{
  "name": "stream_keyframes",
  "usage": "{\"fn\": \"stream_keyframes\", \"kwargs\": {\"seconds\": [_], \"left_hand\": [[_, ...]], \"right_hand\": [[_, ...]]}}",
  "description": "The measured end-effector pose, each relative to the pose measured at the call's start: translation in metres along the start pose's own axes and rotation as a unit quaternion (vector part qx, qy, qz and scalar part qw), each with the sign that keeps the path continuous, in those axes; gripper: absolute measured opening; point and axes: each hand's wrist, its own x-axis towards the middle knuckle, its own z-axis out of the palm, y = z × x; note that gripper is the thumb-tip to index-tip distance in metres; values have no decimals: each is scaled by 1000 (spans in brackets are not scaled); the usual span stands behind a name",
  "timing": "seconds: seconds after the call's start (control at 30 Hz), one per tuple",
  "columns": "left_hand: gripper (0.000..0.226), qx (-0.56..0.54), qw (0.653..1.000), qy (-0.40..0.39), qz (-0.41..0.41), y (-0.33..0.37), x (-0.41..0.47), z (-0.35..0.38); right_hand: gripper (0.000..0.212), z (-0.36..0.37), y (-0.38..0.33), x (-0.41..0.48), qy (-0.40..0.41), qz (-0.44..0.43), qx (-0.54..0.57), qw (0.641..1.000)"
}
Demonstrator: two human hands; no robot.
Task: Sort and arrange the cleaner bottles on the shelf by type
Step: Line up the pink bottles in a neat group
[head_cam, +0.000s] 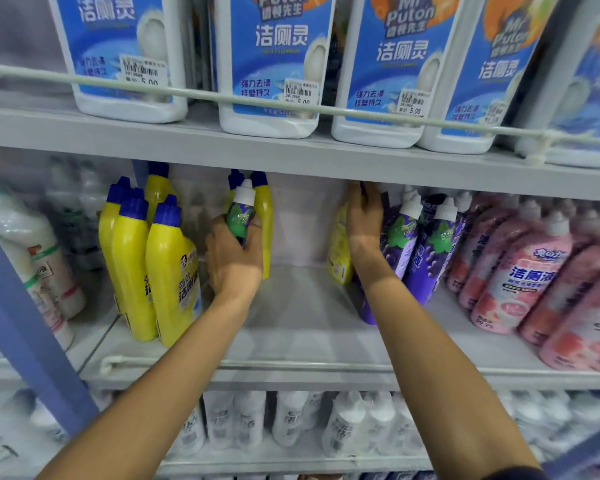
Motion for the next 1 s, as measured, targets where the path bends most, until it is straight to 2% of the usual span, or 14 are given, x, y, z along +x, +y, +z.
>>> {"fn": "stream_keyframes", "kwargs": {"seconds": [0.07, 0.1, 0.23, 0.43, 0.57, 0.73, 0.83, 1.0], "left_hand": [[57, -7, 1000, -5, 5, -4, -1, -5], [57, -7, 1000, -5, 8, -5, -2, -9], [51, -5, 999, -6, 32, -7, -10, -22], [34, -6, 999, -25, 38, -10, -18, -32], [37, -16, 997, -67, 21, -31, -23, -33], [43, -26, 997, -61, 33, -40, -23, -33], [44, -11, 996, -70, 48, -46, -22, -31], [42, -10, 996, -75, 49, -45, -23, -34]], "right_hand": [[54, 1, 8, 0, 13, 4, -17, 1000], [55, 2, 13, 2, 19, 5, -26, 999], [78, 9, 36, 12, 33, 6, -75, 997], [67, 12, 30, 3, 25, 69, -169, 983], [50, 3, 44, -20, -5, 138, -212, 967], [47, 7, 43, -35, 0, 114, -257, 960], [44, 10, 39, -59, 4, 66, -266, 962], [37, 37, 28, -87, -59, 46, -209, 975]]}}
